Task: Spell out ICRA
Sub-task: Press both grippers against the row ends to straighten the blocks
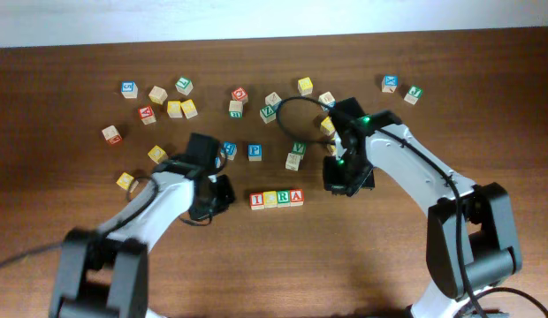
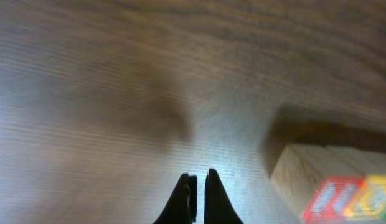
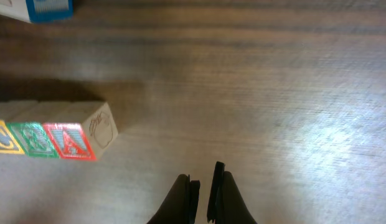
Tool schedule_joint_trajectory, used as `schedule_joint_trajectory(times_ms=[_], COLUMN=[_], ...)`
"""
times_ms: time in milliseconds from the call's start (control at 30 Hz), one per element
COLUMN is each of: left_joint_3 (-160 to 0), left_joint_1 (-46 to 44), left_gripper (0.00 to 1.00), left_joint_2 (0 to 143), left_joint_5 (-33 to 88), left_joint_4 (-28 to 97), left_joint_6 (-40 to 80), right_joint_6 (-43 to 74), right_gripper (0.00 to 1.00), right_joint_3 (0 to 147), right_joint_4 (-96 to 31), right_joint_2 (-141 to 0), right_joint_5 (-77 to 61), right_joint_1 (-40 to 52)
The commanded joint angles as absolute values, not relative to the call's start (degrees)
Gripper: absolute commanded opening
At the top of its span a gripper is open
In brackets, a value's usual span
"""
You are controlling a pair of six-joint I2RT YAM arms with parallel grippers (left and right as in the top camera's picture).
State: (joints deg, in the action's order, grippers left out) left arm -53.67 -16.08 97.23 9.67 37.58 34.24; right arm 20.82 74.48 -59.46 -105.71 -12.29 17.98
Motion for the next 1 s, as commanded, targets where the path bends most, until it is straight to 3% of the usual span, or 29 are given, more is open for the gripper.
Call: schedule_joint_trajectory(times_ms=[0,233,400,967], left_joint_3=[-53.41,-53.39,-53.39,-53.39], left_joint_1=[-16.95,-17.26,-17.26,-17.26], left_gripper=[0.00,0.00,0.00,0.00], left_joint_2=[101.60,102.17,102.17,102.17], left_joint_5=[12.91,18.79,21.28,22.79], left_joint_4=[35.11,31.92,31.73,30.44], left_joint_6=[33.63,33.58,33.56,32.95], right_joint_6=[18.90,21.76,25.61,27.53], right_gripper=[0.04,0.04,0.04,0.04], right_joint_3=[72.93,67.64,67.40,67.40], right_joint_4=[-55.70,-45.32,-43.42,-43.03], right_joint_2=[-105.38,-105.49,-108.18,-110.15], right_joint_5=[-13.43,-19.84,-16.93,-23.44], right_joint_1=[18.00,20.73,24.38,24.47])
